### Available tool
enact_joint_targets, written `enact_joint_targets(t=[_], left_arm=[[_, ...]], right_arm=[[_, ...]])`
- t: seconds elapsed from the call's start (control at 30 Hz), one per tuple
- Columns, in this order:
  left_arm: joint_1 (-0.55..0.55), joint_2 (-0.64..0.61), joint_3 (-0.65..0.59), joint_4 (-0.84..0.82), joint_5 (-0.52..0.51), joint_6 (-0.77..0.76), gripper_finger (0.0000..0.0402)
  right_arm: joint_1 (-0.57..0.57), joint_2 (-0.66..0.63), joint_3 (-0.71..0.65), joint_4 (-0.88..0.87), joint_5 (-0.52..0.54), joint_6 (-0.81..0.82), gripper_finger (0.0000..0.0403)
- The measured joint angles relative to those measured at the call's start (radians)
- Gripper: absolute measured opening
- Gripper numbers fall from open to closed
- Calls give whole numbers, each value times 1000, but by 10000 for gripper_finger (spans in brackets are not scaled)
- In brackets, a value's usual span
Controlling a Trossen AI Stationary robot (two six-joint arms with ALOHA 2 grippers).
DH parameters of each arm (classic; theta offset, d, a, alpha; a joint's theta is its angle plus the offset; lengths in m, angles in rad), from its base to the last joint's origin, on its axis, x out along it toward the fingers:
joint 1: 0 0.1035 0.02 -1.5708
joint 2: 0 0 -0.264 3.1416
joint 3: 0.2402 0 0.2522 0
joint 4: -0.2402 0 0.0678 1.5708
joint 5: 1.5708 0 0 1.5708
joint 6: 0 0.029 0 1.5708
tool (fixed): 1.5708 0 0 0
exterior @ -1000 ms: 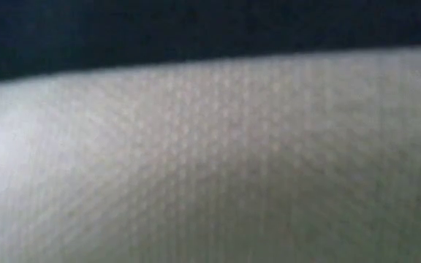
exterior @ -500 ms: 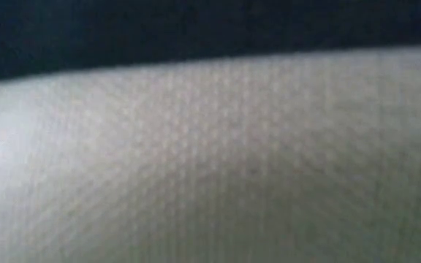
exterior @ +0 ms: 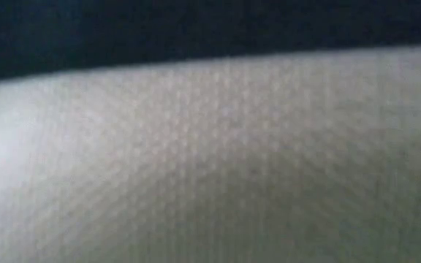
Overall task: Sort clothes
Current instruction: Put the green polo shirt into the blue laundry bin
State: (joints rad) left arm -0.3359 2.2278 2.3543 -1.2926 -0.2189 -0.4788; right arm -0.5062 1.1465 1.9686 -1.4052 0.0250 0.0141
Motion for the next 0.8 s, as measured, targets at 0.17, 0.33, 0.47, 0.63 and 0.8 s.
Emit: enact_joint_targets(t=[0.17,0.33,0.47,0.63,0.8], left_arm=[[-3,57,0,-1,46,49,0],[-19,108,0,61,153,86,0],[-31,124,0,121,193,86,0],[-37,151,0,168,234,94,0],[-37,178,-8,165,237,85,0]], right_arm=[[0,0,0,0,0,-12,38],[0,0,-3,0,-1,-28,38],[0,0,-9,0,-2,-37,38],[0,0,-23,1,-2,-48,38],[0,-3,-54,2,-2,-53,38]])
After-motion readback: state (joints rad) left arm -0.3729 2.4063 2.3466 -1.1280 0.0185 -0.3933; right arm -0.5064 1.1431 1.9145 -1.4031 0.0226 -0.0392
